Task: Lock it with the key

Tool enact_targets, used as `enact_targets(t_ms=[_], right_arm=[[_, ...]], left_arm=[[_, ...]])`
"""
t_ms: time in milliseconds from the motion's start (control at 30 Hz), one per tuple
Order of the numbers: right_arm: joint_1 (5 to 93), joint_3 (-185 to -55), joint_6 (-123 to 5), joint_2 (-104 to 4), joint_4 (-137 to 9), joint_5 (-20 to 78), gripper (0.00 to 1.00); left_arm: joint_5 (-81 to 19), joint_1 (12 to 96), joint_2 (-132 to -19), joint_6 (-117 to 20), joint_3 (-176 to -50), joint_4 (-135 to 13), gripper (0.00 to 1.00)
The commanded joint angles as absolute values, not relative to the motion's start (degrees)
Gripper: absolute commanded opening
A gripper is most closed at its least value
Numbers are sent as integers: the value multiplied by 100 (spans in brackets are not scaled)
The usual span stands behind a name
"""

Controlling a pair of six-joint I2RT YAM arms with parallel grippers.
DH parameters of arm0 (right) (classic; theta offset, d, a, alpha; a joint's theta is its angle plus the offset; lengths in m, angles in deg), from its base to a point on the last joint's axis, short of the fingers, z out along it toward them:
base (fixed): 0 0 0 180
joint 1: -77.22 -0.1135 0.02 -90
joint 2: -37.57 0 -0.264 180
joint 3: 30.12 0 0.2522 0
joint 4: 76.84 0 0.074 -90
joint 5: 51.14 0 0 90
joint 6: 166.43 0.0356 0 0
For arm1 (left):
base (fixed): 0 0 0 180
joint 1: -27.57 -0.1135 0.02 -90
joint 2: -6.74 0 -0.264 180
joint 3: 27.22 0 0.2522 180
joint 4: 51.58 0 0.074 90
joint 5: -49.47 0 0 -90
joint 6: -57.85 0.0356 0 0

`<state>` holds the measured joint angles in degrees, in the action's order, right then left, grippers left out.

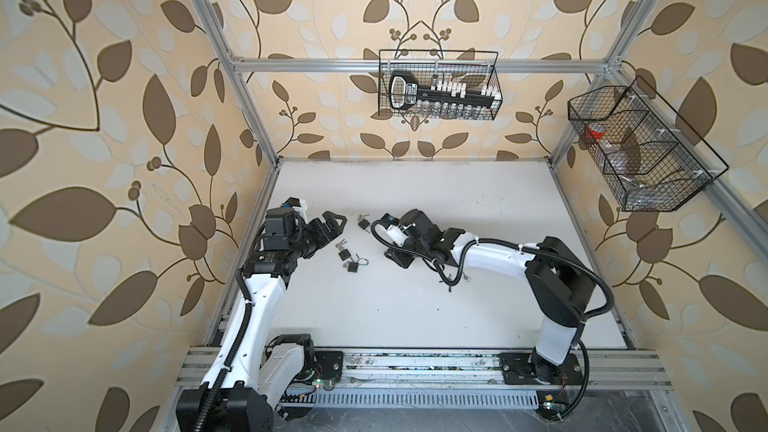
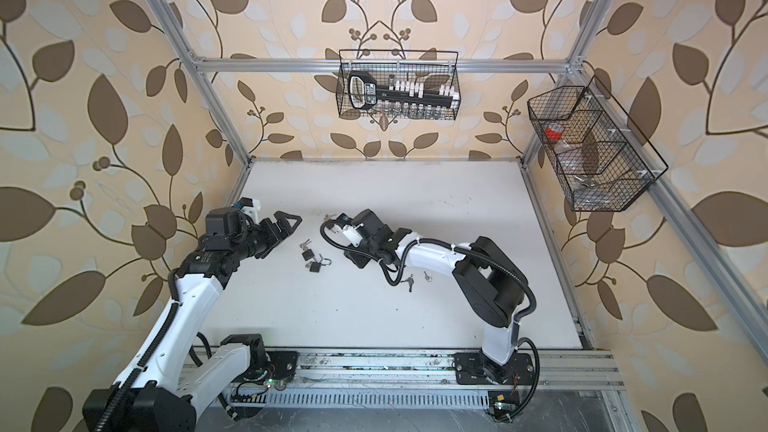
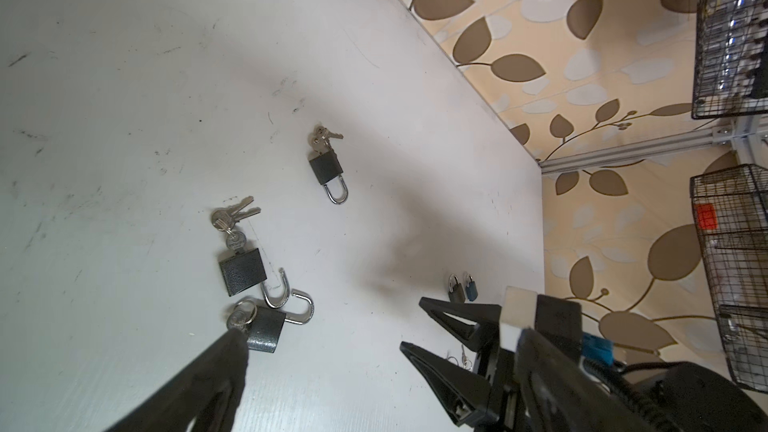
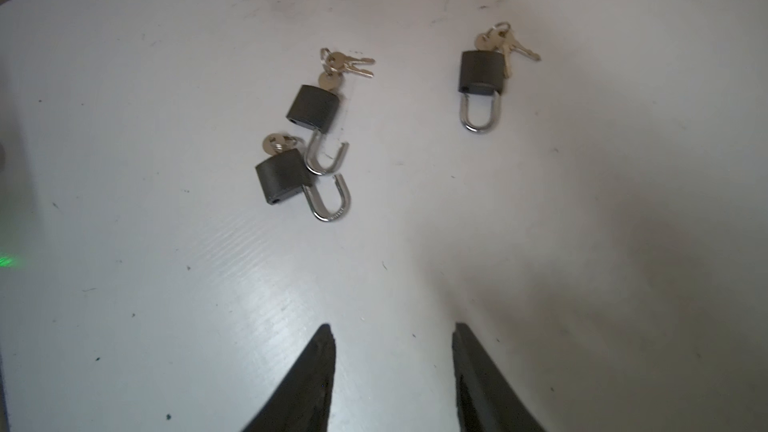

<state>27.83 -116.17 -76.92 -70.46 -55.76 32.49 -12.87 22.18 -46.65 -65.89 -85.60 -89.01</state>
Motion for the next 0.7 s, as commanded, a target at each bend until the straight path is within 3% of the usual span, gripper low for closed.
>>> enact_targets(t_ms=[0,200,367,667], right_arm=[[2521,-12155,-8002,-7510,-5244,2882,47],[2460,-12868,-7381,-8126,-5107,3617,47],[2716,-13603,-6876,-8671,-4872,4076,48],[3026,-15297,-6965,-9843,-4101,4117,49]], left_arm=[[-800,1917,-4497,-6692,-8451,-8959,99],[-692,1576,-4482,-6634,-8455,-9063,99],[-1220,1460,-4605,-6310,-8751,-9688,99],[-779,1008,-4941,-6307,-8835,-9528,99]])
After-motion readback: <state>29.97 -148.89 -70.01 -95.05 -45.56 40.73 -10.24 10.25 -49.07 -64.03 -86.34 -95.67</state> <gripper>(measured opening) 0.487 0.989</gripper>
